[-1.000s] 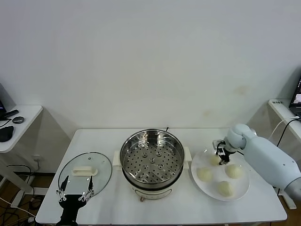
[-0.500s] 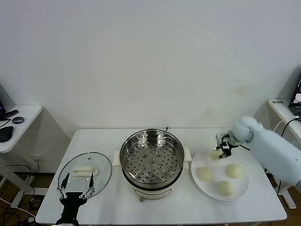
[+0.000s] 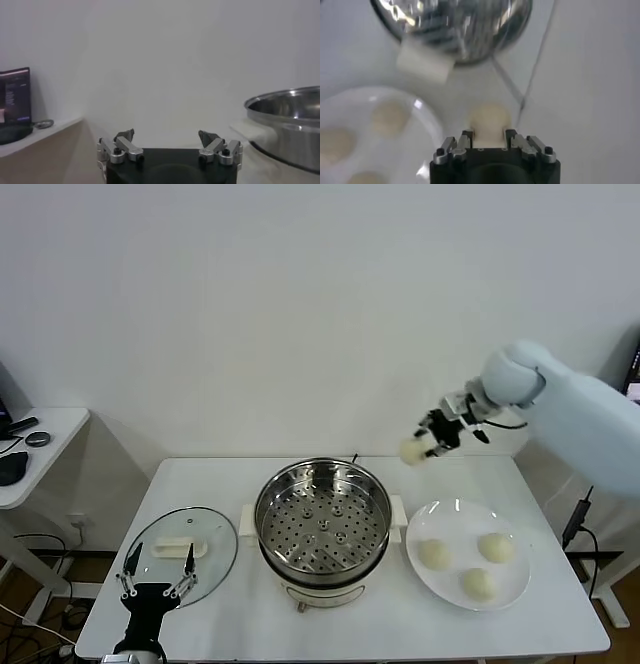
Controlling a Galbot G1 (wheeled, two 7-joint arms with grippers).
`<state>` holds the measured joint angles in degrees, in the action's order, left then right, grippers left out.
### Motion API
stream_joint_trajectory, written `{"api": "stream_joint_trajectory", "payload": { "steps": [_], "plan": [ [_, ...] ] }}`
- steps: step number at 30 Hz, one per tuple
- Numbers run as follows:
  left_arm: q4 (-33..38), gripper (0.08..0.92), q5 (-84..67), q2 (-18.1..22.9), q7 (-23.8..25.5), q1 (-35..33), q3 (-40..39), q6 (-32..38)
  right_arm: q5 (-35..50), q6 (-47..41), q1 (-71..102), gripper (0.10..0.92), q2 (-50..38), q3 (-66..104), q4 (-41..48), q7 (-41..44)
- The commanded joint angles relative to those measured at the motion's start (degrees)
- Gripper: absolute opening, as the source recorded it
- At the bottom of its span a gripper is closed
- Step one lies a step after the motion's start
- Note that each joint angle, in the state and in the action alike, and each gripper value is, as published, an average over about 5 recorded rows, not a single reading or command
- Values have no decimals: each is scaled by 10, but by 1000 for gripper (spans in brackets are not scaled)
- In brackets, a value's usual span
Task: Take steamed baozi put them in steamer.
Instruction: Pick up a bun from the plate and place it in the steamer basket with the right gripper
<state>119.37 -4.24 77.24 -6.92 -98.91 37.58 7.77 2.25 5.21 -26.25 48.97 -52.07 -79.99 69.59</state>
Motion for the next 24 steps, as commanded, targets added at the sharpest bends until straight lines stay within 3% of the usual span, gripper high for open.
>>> {"api": "stream_joint_trajectory", "payload": {
  "steps": [1,10,19,24],
  "plan": [
    [3,823,-2,0,0,2,7,0,71,74,-114,420,74,-109,-35,2],
    [6,823,-3,5,-2,11,23,-5,-21,203,-57,424,176,-158,-17,-24],
    [8,823,-6,9,-5,17,31,-12,-217,292,25,424,191,-126,51,-50],
    [5,823,-6,9,-5,17,32,-12,-277,316,54,424,185,-97,80,-71]
  ]
}}
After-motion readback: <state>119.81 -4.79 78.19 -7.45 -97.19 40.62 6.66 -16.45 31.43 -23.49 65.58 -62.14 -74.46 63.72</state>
